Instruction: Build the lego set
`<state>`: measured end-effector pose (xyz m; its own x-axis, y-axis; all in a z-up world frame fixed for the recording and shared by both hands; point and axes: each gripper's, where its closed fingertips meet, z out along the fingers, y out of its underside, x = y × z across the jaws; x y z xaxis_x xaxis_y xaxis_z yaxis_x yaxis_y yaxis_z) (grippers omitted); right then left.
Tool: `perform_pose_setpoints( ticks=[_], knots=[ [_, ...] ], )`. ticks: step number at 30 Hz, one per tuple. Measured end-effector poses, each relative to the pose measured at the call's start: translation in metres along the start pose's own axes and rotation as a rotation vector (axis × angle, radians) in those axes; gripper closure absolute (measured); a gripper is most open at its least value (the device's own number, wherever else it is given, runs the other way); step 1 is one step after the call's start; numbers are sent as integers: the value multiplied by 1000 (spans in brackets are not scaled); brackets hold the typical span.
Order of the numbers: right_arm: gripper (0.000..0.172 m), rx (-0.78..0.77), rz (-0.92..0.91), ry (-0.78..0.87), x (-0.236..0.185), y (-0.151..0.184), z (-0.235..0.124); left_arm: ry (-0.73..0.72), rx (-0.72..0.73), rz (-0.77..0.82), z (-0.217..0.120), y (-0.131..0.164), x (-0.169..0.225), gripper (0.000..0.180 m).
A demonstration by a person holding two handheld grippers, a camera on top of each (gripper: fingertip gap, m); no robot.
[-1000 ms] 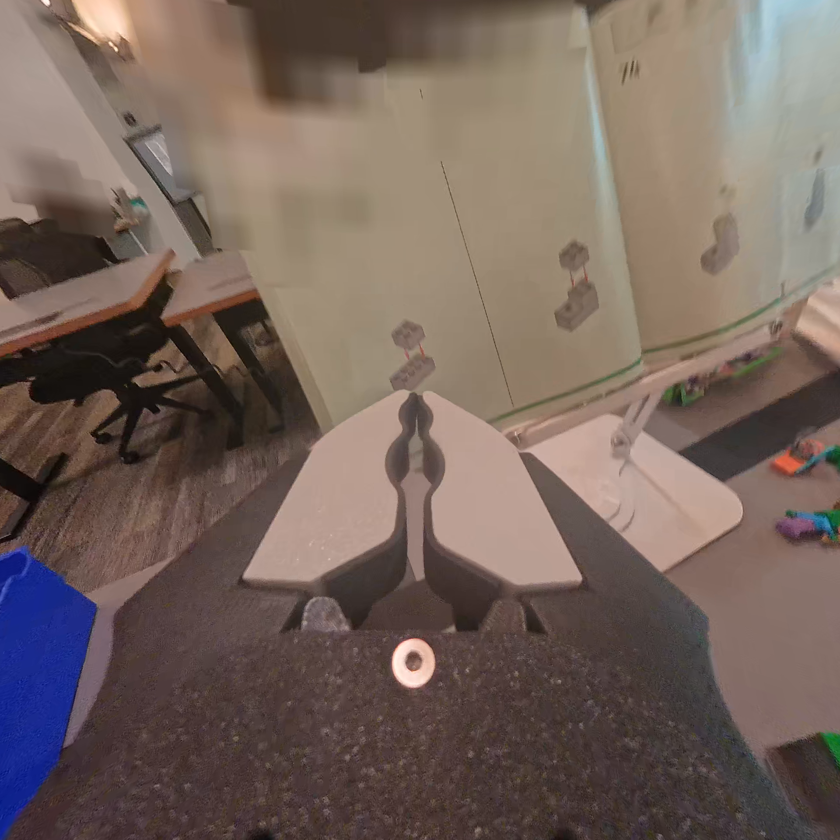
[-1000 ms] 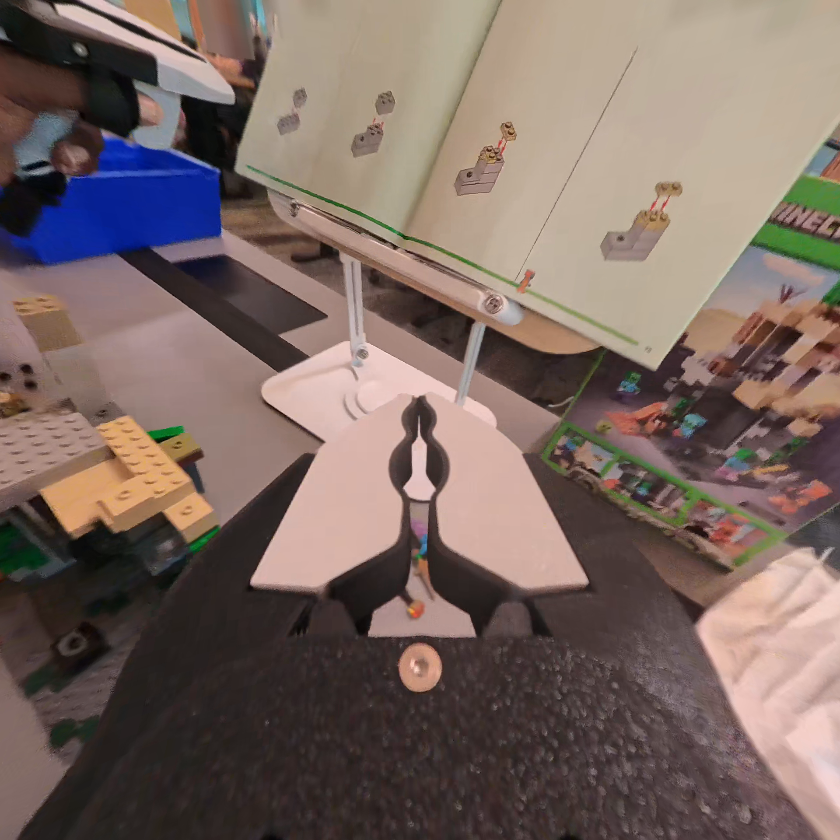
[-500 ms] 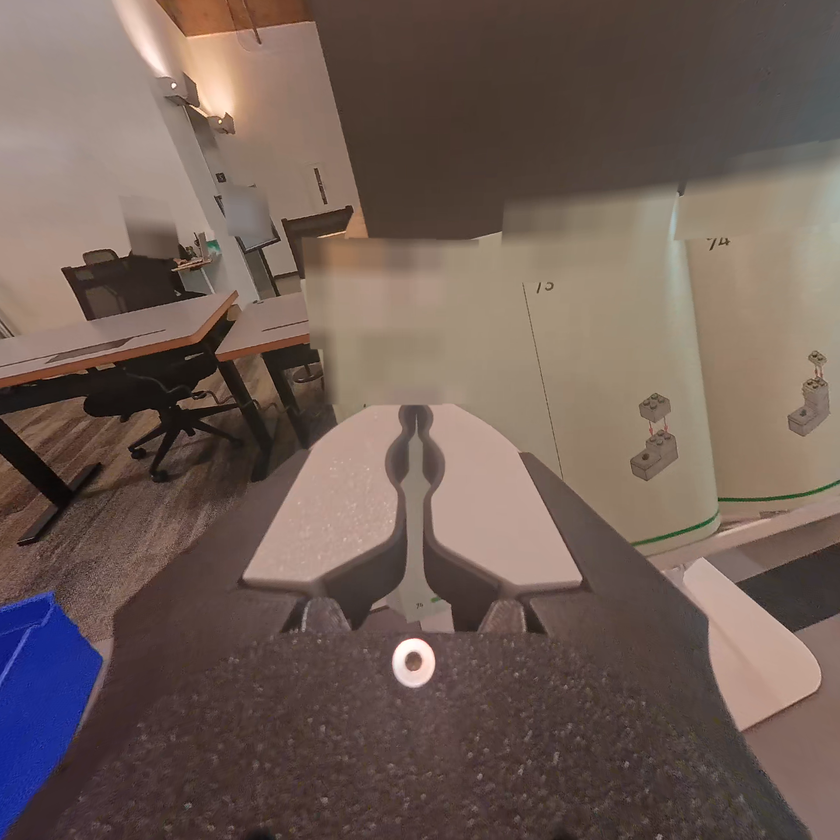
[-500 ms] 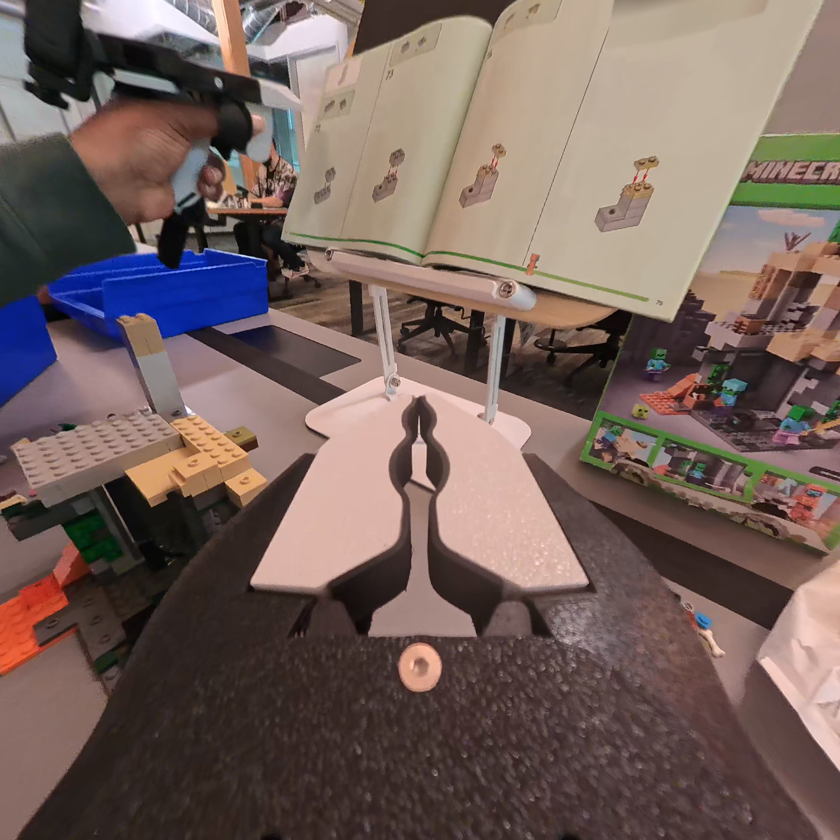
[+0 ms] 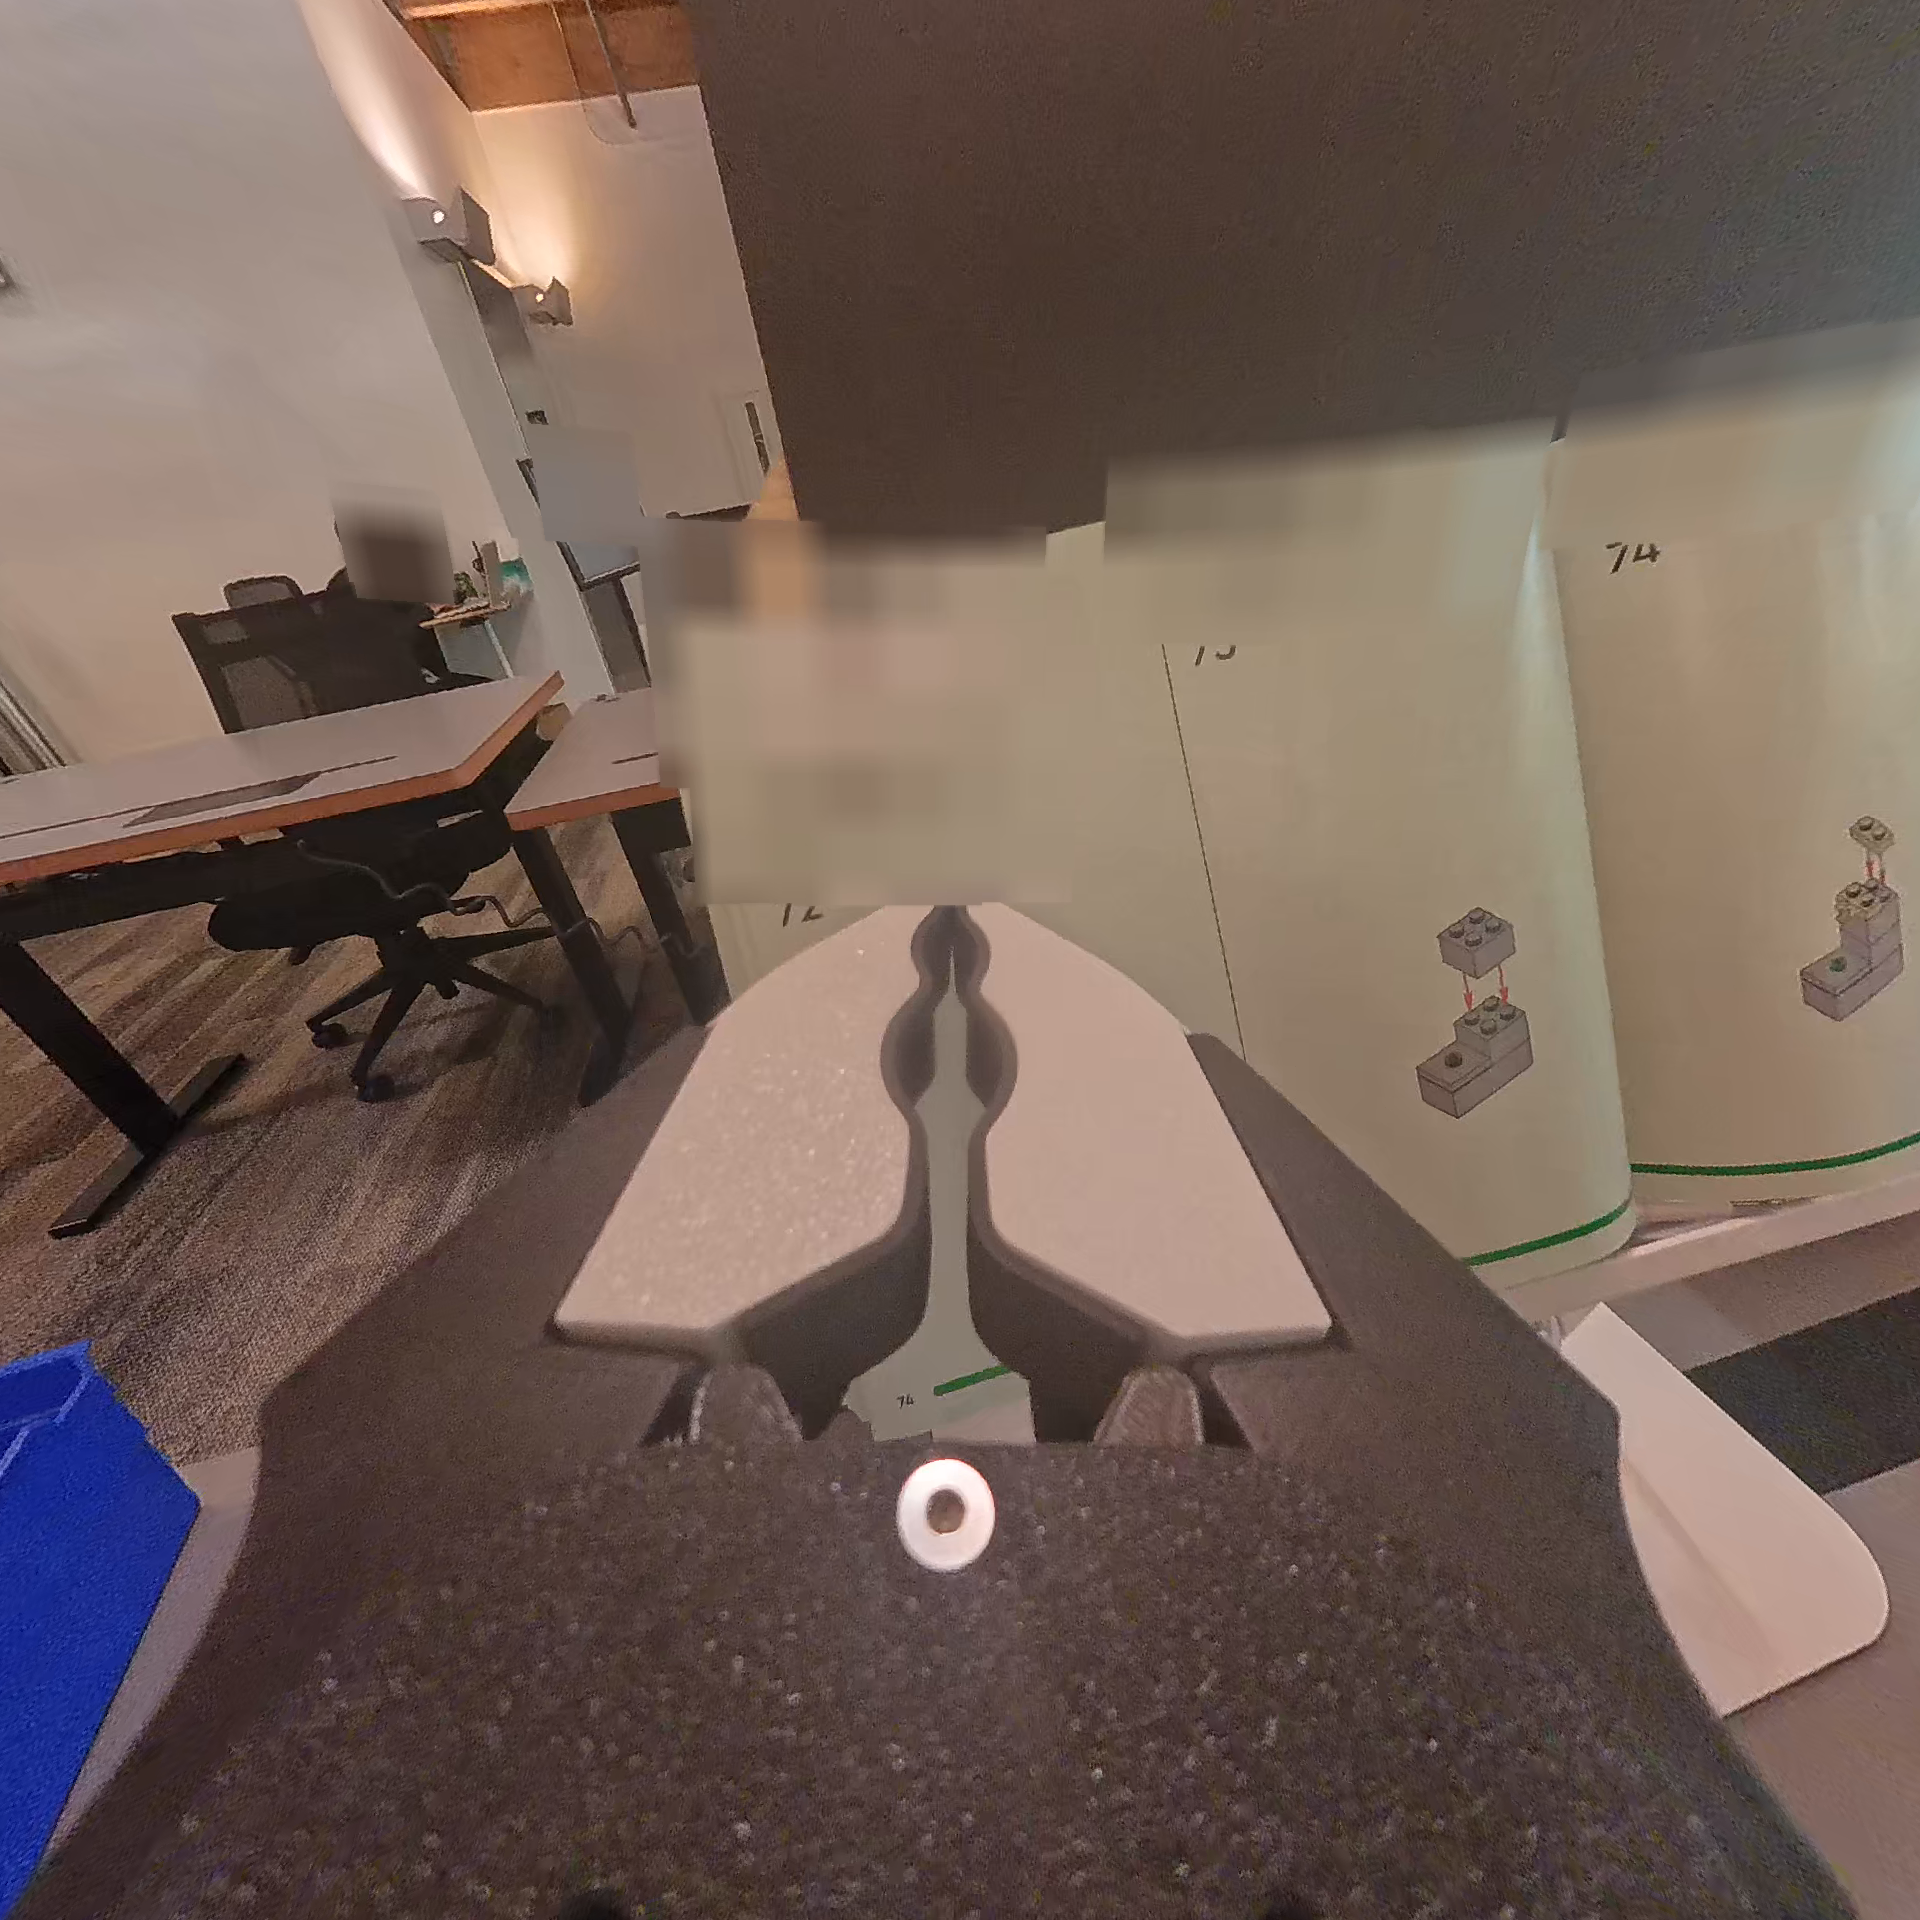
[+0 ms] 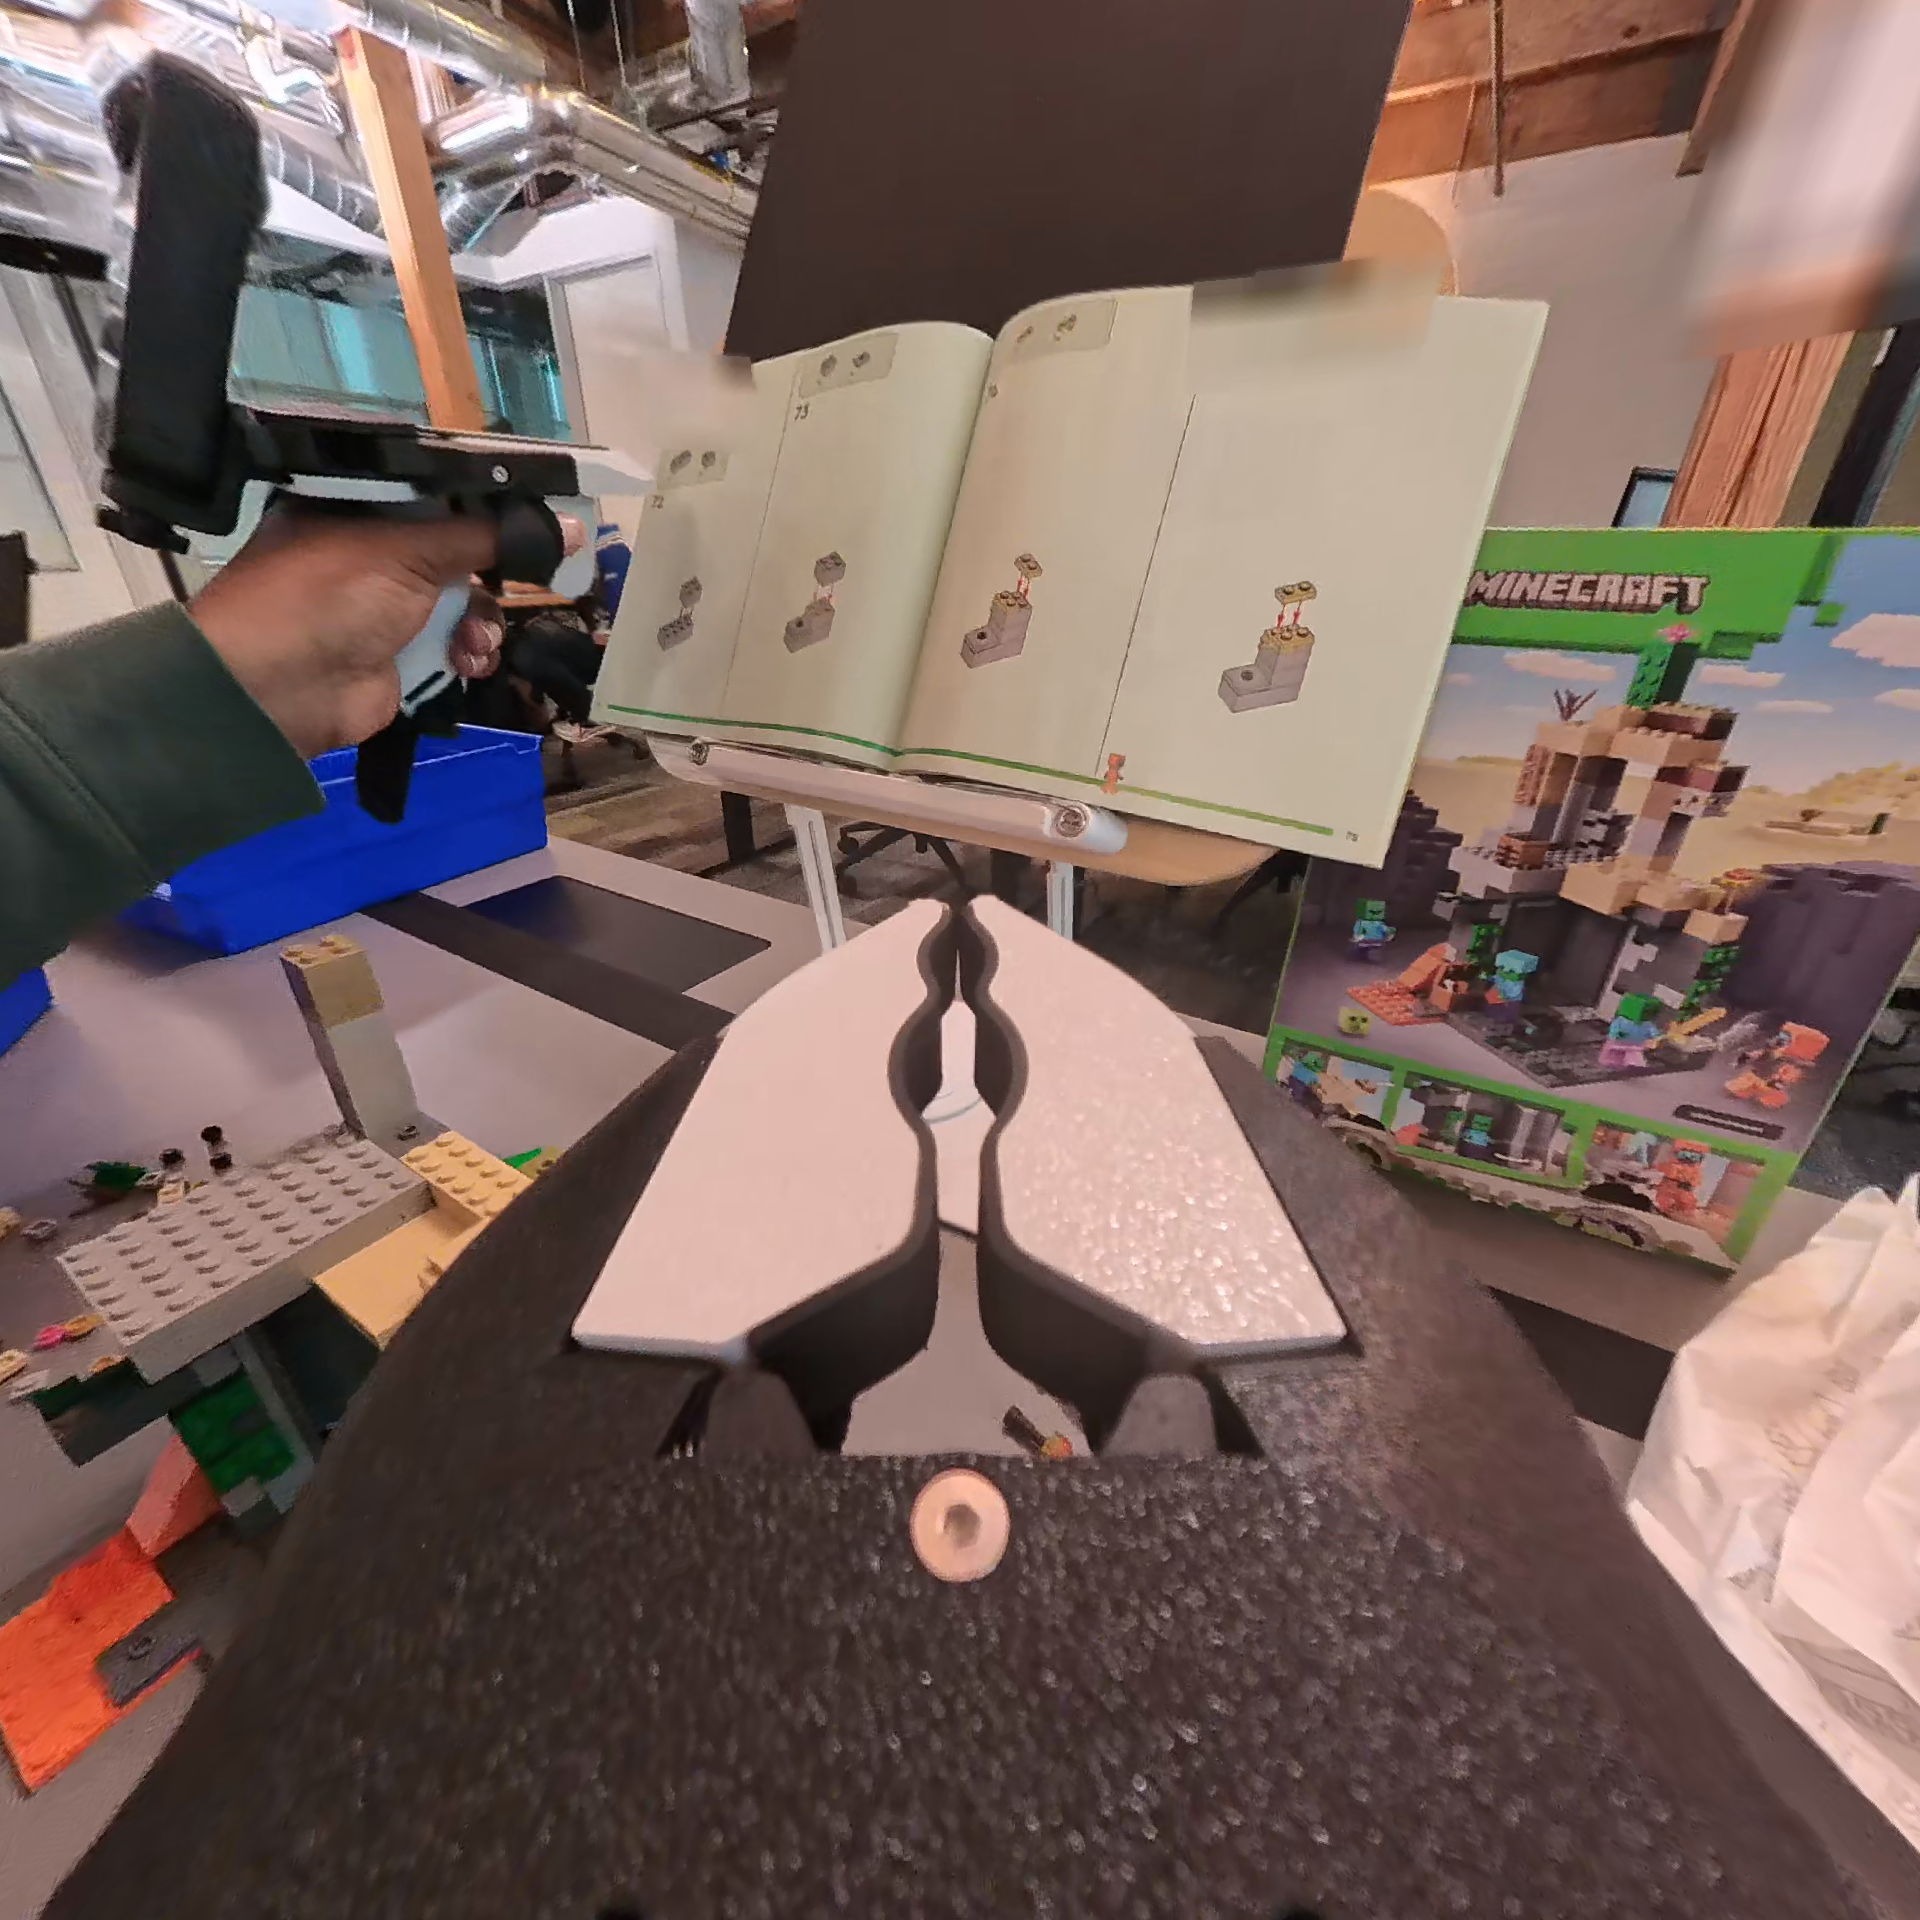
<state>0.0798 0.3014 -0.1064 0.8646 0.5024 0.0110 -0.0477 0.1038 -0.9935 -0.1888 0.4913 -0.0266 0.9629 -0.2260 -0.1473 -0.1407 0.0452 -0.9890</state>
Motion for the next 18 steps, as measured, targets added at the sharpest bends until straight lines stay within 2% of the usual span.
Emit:
perform_pose_setpoints(
  ticks=[13, 18],
  knots=[
    [171, -9, -23, -8, -2, -3, -1, 13, -7, 5, 6, -9, 11, 180],
    [171, -5, -46, -17, -6, -5, -1, 77, -22, -15, -16, -8, 26, 180]
  ],
)
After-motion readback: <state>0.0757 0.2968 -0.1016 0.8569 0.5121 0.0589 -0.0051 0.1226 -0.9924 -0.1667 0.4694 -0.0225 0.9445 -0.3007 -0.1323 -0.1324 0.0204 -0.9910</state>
